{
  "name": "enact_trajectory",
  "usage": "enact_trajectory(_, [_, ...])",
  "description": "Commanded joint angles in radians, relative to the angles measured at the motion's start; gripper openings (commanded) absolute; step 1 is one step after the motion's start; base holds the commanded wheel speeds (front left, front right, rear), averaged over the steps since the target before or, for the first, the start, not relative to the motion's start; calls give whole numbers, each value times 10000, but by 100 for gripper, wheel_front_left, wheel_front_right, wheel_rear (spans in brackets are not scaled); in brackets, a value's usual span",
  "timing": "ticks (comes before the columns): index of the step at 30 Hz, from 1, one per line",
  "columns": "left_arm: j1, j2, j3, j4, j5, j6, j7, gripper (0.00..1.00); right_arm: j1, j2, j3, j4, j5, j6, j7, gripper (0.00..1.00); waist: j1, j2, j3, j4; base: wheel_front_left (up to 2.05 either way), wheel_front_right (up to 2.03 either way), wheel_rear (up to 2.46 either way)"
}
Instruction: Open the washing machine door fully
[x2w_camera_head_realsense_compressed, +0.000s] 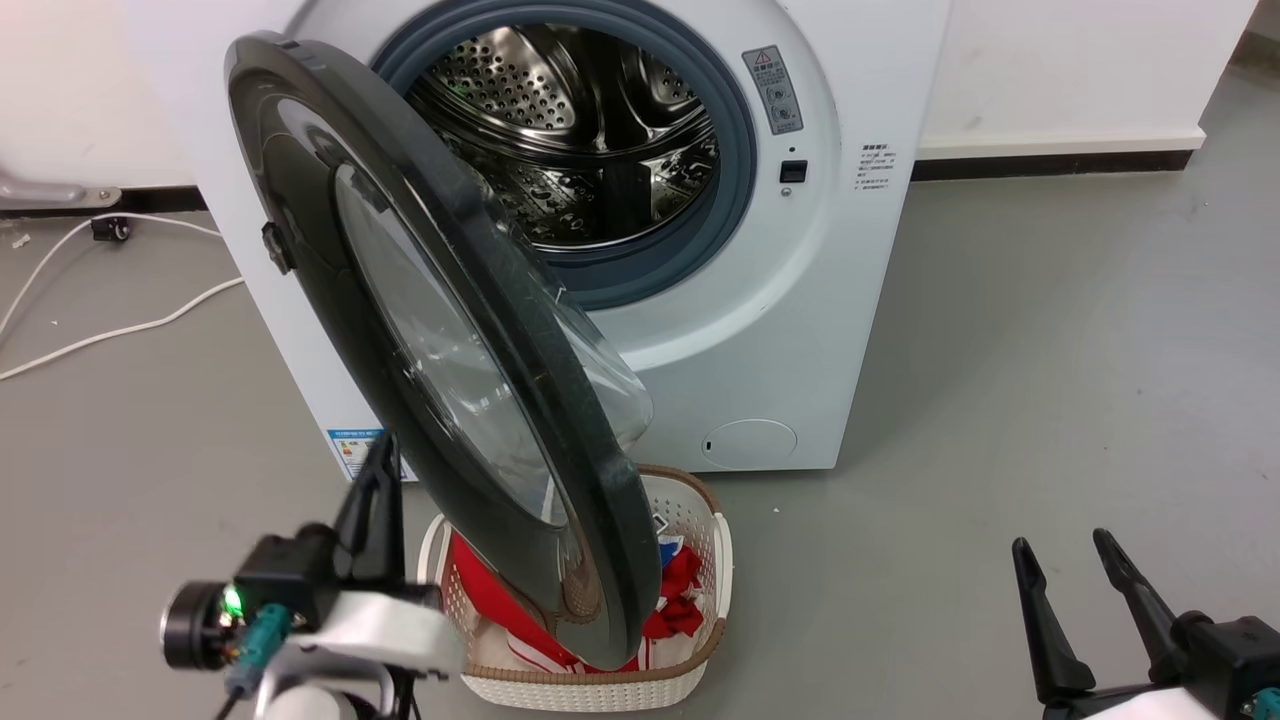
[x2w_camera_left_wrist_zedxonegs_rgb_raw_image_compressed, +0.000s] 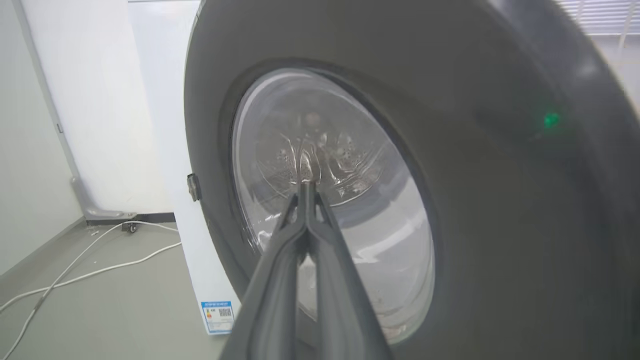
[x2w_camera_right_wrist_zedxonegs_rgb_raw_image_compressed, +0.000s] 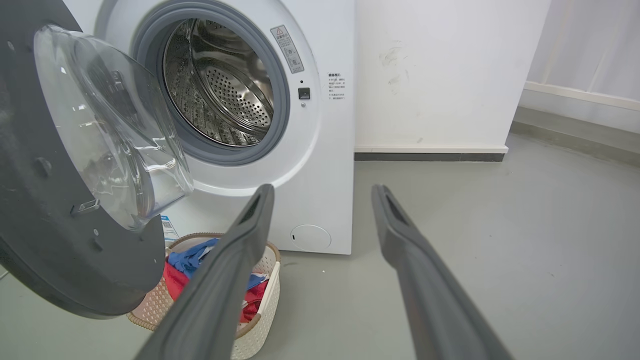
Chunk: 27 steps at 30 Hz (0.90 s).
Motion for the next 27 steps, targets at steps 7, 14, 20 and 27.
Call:
enact_trajectory(7, [-1124, 47, 144, -2233, 277, 500, 212, 0, -49, 97, 28, -4, -40, 1, 35, 100, -1, 0, -6, 28, 0, 0, 0])
enact_trajectory(14, [-2218, -115, -404, -4025, 615, 542, 593, 0, -114, 117, 41, 45, -28, 1, 21, 100, -1, 0, -5, 2, 0, 0, 0])
enact_trajectory(20, [-2632, -428, -1618, -4822, 511, 195, 1163, 0, -123, 138, 34, 152, -7, 1, 7, 100, -1, 0, 21, -55, 0, 0, 0])
enact_trajectory(27, [-2022, -671, -3226, -5087, 50, -64, 1978, 0, -42, 126, 1, 316, 54, 1, -11, 100, -1, 0, -2, -44, 0, 0, 0])
